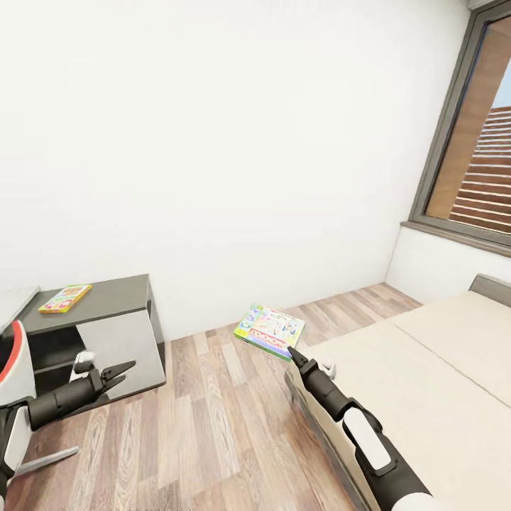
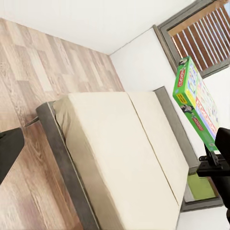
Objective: Put all the toys in the child's room - the three board games (two on the bed and one on the table), the two jigsaw puzzles on the table, and the tennis ball on the table - inside the toy box on the table in the child's room.
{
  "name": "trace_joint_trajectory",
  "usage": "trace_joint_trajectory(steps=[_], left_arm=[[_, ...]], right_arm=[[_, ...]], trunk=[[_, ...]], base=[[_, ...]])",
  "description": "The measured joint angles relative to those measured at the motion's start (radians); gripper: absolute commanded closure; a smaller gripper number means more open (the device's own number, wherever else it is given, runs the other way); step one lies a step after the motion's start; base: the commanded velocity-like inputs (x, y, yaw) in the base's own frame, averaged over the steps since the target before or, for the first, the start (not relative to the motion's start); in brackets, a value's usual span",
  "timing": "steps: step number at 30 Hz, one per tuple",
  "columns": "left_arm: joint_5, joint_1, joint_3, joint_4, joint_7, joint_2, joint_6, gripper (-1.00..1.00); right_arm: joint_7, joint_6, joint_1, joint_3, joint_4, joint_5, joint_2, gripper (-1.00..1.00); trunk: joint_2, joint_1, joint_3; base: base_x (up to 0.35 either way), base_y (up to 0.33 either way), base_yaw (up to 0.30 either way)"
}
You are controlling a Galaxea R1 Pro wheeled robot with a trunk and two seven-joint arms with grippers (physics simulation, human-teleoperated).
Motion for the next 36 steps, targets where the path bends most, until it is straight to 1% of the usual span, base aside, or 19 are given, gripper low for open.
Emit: trace_joint_trajectory(steps=[9,23,29,36], left_arm=[[0.000,0.000,0.000,0.000,0.000,0.000,0.000,-1.00],[0.000,0.000,0.000,0.000,0.000,-0.001,0.000,-1.00],[0.000,0.000,0.000,0.000,0.000,-0.001,0.000,-1.00],[0.000,0.000,0.000,0.000,0.000,-0.002,0.000,-1.00]], right_arm=[[0.000,0.000,0.000,0.000,0.000,0.001,0.000,1.00],[0.001,0.002,0.000,-0.001,-0.001,-0.001,0.000,1.00],[0.000,0.004,0.000,-0.001,0.000,-0.003,0.000,1.00],[0.000,0.003,0.000,0.000,-0.001,-0.003,0.000,1.00]], trunk=[[0.000,0.000,0.000],[0.000,0.000,0.000],[0.000,0.000,0.000],[0.000,0.000,0.000]], base=[[0.000,-0.017,0.286],[0.000,-0.101,0.285],[0.000,-0.165,0.286],[0.000,-0.028,0.285]])
